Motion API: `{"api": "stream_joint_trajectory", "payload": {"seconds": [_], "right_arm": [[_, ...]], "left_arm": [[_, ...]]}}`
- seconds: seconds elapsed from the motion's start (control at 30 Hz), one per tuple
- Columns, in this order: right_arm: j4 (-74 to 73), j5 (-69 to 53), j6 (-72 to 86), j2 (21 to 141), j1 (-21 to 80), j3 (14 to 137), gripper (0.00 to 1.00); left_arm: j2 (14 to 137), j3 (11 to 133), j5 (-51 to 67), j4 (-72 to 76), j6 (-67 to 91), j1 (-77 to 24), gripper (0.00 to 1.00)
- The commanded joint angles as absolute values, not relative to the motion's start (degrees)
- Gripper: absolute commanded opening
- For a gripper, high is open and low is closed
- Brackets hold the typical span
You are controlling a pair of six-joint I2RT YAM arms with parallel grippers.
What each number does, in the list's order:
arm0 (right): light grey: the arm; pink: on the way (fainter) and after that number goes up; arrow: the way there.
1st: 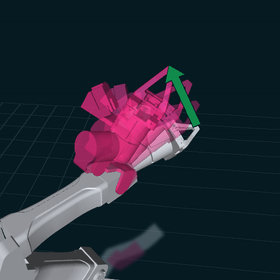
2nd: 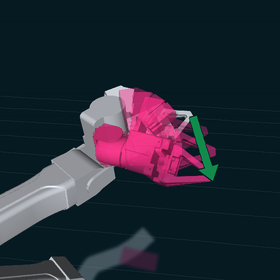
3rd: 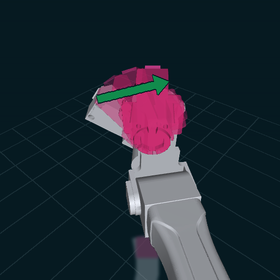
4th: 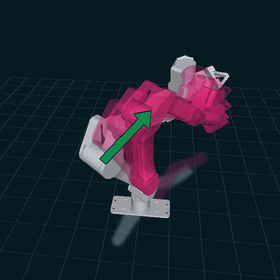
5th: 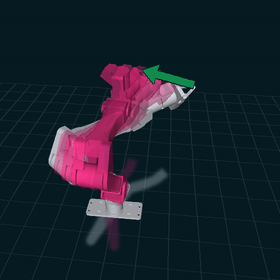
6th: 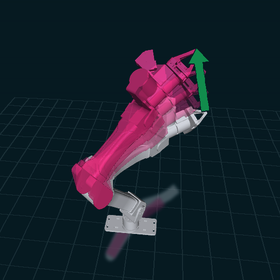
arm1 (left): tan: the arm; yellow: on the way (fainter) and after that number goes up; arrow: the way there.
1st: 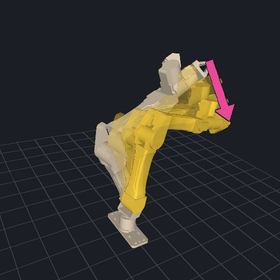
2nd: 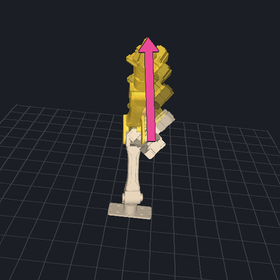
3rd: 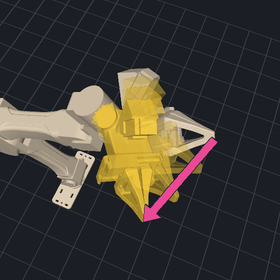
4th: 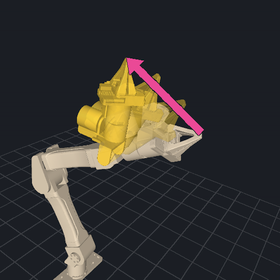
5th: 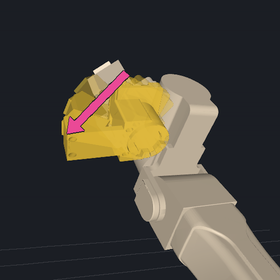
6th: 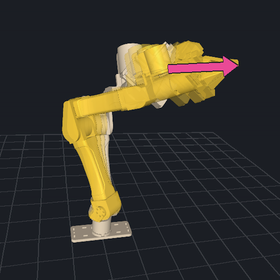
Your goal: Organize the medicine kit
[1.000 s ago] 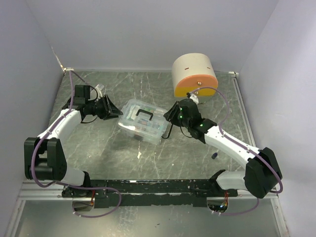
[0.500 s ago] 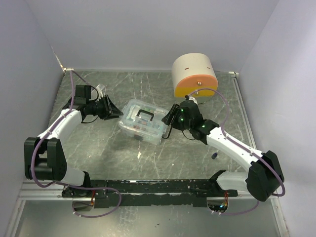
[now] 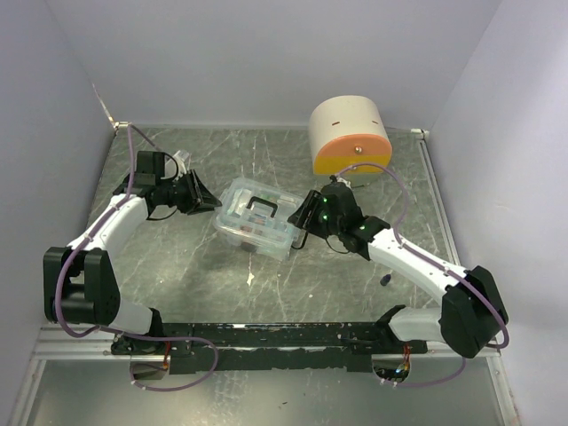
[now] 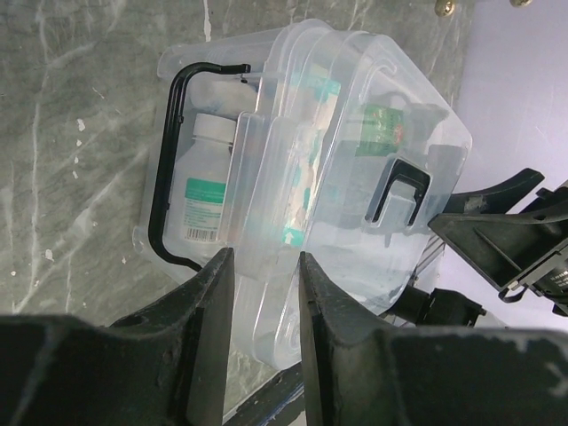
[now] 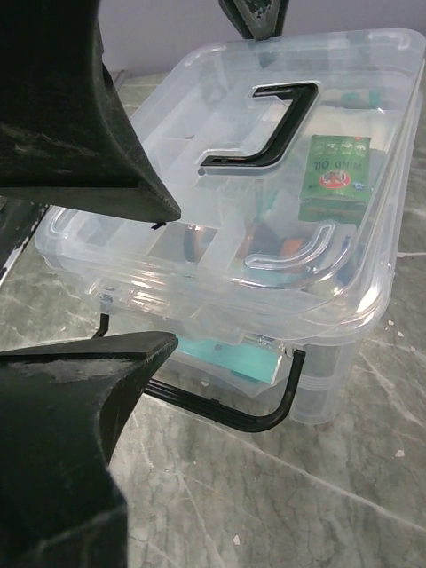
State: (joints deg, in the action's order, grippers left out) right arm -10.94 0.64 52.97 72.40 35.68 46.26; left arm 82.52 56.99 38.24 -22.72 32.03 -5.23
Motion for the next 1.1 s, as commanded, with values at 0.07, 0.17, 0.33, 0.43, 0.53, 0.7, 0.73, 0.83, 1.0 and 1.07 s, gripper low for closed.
{"api": "stream_joint_trajectory", "payload": {"seconds": [0.07, 0.17, 0.33, 0.43, 0.53, 0.7, 0.73, 0.83, 1.0, 1.07], "right_arm": [[-10.9, -0.6, 54.5, 72.8, 35.4, 46.5, 0.45], [-12.2, 0.7, 55.3, 71.9, 35.4, 47.2, 0.39], [-14.3, 2.3, 55.9, 71.4, 35.3, 49.4, 0.37], [-13.8, 2.7, 56.1, 71.8, 35.3, 50.2, 0.36], [-13.7, 3.3, 56.1, 72.5, 35.3, 51.5, 0.36], [-14.1, 4.9, 55.4, 73.9, 35.4, 52.7, 0.35], [-14.2, 5.1, 55.4, 74.3, 35.3, 52.7, 0.36], [-14.4, 5.7, 55.6, 75.0, 35.3, 51.8, 0.36], [-15.5, 6.6, 56.5, 75.0, 35.4, 50.4, 0.35], [-16.3, 7.4, 56.7, 74.7, 35.4, 50.1, 0.35]], "left_arm": [[81.5, 59.3, 34.9, -23.9, 32.6, -6.0, 0.36], [81.1, 59.9, 33.9, -24.9, 32.2, -6.2, 0.36], [80.9, 60.7, 33.4, -25.6, 32.0, -6.5, 0.37], [81.4, 61.3, 33.8, -25.3, 32.3, -6.6, 0.38], [81.9, 62.2, 33.9, -25.5, 32.2, -6.8, 0.38], [83.1, 62.6, 33.6, -25.8, 31.5, -7.1, 0.40], [83.5, 62.6, 33.8, -25.6, 31.4, -7.1, 0.40], [84.3, 62.3, 33.5, -25.2, 31.3, -7.3, 0.42], [85.5, 62.1, 33.8, -25.7, 30.1, -7.7, 0.45], [85.6, 62.1, 33.4, -26.2, 29.4, -8.0, 0.46]]}}
